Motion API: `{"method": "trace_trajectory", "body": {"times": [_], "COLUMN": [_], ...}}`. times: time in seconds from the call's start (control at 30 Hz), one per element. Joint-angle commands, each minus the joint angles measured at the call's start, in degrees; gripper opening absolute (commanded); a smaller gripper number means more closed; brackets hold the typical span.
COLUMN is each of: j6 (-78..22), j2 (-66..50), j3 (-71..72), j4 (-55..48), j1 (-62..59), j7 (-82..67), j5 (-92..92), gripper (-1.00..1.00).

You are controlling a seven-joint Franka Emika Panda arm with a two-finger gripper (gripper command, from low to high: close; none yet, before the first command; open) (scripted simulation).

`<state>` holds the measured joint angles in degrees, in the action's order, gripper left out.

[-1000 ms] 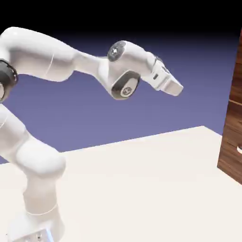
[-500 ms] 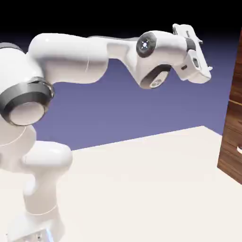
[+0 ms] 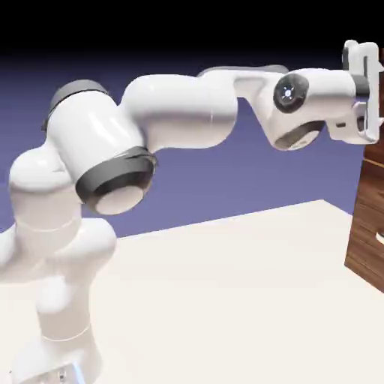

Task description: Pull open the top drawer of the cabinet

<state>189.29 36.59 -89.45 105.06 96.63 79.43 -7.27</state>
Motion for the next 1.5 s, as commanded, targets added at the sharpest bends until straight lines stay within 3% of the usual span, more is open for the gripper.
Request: {"method": "trace_trajectory", "body": {"times": [0.0,0.83,1.23,1.27,1.47], "j6": [0.33,8.19,-1.97,-1.98,2.4], "j2": [0.09,2.1,13.18,13.18,8.3], "j3": [-1.94,-47.94,-62.78,-62.78,-57.74], "j4": [-1.21,-29.98,-54.64,-54.64,-44.26], "j1": [2.08,51.42,66.01,66.01,60.94], "j7": [0.8,19.82,24.66,24.66,23.8], "j5": [-0.16,-3.9,-2.88,-2.88,-2.18], "gripper": [0.0,0.0,0.0,-1.0,-1.0]}}
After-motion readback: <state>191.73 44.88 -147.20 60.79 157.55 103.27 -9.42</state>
